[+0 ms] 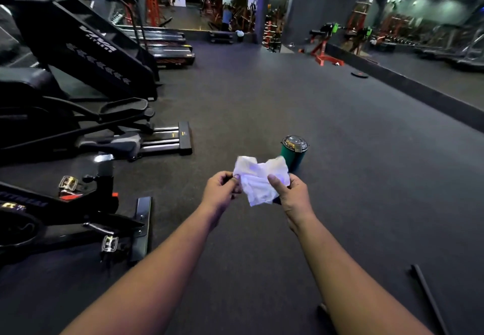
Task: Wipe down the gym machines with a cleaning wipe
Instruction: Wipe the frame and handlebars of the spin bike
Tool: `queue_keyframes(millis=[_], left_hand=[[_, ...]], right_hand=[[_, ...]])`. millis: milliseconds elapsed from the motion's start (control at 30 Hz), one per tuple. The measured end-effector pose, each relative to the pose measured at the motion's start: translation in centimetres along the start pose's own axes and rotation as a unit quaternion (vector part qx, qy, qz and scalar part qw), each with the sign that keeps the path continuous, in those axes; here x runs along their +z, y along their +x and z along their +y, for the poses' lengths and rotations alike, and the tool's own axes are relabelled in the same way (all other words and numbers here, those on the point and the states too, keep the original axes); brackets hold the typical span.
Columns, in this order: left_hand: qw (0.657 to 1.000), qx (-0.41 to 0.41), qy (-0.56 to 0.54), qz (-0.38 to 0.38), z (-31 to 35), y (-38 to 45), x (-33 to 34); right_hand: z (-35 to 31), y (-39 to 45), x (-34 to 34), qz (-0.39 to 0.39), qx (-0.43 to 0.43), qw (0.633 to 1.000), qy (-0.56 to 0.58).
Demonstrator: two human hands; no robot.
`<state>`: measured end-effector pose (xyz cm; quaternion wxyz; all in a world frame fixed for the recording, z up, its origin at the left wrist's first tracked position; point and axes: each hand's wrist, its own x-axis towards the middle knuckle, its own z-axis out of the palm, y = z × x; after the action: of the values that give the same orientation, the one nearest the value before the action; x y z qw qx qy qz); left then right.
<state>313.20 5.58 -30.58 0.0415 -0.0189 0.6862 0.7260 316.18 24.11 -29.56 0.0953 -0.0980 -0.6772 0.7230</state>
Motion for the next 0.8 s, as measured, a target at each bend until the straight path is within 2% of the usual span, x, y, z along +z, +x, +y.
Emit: queue_keyframes(millis=[100, 233, 333, 400, 500, 600, 733, 800], left_hand=[[0.993, -0.092, -0.078, -0.017, 0.9, 5.1, -1.2], [0.988, -0.117, -0.091, -0.044, 1.9, 11.5, -1.1], [0.991, -0.111, -0.052, -0.058, 2.1, 16.2, -0.7], [0.993, -0.089, -0.006, -0.076, 1.9, 19.9, -0.2], [0.991, -0.063, 0.022, -0.113, 1.9, 25.3, 0.5], [0.990, -0.043, 0.023, -0.129, 2.2, 31.2, 1.5], [0.996, -0.045, 0.027, -0.074, 2.4, 38.7, 1.6], [0.994, -0.076, 0.007, -0.085, 2.4, 41.3, 1.2]], right_hand=[[0.7, 4.5, 1.5, 0.027, 0.004, 1.000, -0.012], [2.5, 10.4, 3.7, 0.056, 0.035, 0.994, -0.086], [2.2, 14.7, 5.1, 0.086, 0.002, 0.987, -0.136], [1.4, 17.7, 6.4, 0.046, -0.028, 0.992, -0.110], [1.3, 22.7, 7.7, -0.068, 0.006, 0.993, -0.094], [2.2, 28.5, 8.1, -0.129, 0.034, 0.983, -0.129], [3.0, 37.6, 9.5, -0.089, 0.040, 0.990, -0.103], [2.8, 41.6, 10.6, -0.068, 0.057, 0.993, -0.079]])
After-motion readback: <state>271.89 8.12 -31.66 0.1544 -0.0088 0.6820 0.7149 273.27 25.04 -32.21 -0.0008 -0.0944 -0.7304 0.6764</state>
